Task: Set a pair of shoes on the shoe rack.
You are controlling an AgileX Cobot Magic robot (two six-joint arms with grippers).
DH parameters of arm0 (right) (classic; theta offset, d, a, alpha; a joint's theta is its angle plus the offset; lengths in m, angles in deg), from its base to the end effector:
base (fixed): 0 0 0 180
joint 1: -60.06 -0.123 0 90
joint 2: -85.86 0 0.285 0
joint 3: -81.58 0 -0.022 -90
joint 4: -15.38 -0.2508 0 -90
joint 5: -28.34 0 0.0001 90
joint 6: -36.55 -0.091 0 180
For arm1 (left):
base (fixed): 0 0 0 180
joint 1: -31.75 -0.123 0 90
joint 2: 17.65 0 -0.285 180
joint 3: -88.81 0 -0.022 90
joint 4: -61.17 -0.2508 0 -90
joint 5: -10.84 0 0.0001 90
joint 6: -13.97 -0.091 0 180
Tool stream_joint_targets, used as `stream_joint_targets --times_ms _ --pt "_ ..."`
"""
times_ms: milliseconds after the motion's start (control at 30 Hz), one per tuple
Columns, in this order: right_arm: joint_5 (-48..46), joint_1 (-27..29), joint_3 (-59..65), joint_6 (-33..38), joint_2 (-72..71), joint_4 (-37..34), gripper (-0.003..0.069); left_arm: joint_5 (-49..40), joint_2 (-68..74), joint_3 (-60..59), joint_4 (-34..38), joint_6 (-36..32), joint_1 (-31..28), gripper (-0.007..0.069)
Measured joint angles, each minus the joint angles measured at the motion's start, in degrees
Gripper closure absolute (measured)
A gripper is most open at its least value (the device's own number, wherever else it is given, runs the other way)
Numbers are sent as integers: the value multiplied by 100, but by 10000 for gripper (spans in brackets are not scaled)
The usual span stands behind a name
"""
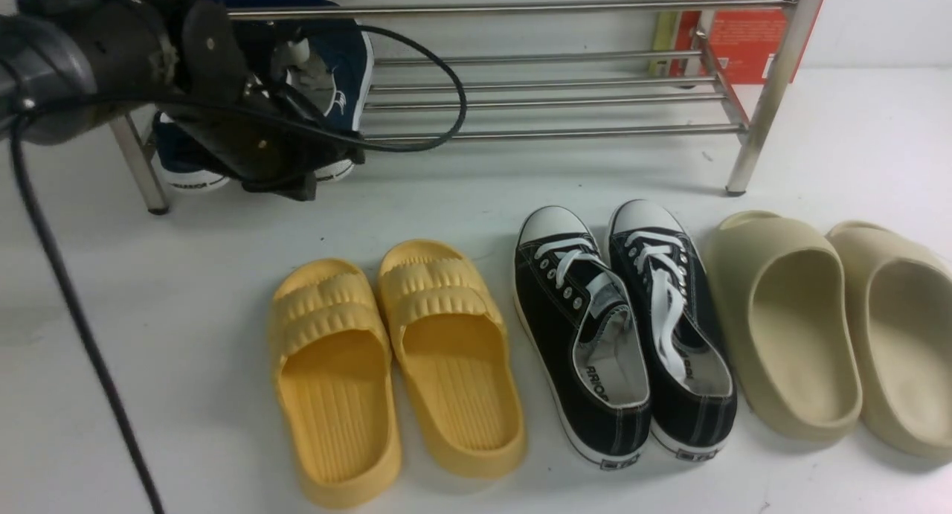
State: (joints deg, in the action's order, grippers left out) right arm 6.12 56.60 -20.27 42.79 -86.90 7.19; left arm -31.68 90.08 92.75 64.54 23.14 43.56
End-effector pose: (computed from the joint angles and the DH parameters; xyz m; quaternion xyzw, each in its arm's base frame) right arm 0.0518 0.0081 0.1737 -0.0308 0.8052 0.0465 0.5903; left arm 0.3771 -0.0825 0.2804 0.0071 0.9568 -0.0776 0.2802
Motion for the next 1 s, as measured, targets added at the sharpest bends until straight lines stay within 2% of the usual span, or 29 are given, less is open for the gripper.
stream_joint_targets --times_ms 133,400,600,767,1000 --pt "0 0 0 0 0 0 419 57 -1234 -1134 62 110 0 638" --pt "0 0 0 0 0 0 419 1007 -5050 -3818 440 255 0 638" --pt "0 0 0 0 0 0 419 1551 -7023 -5206 452 268 0 638" --pt "0 0 0 0 0 0 419 1703 -7589 -5813 460 396 0 638" --pt "0 0 0 0 0 0 419 1621 -7658 -6126 588 582 0 638"
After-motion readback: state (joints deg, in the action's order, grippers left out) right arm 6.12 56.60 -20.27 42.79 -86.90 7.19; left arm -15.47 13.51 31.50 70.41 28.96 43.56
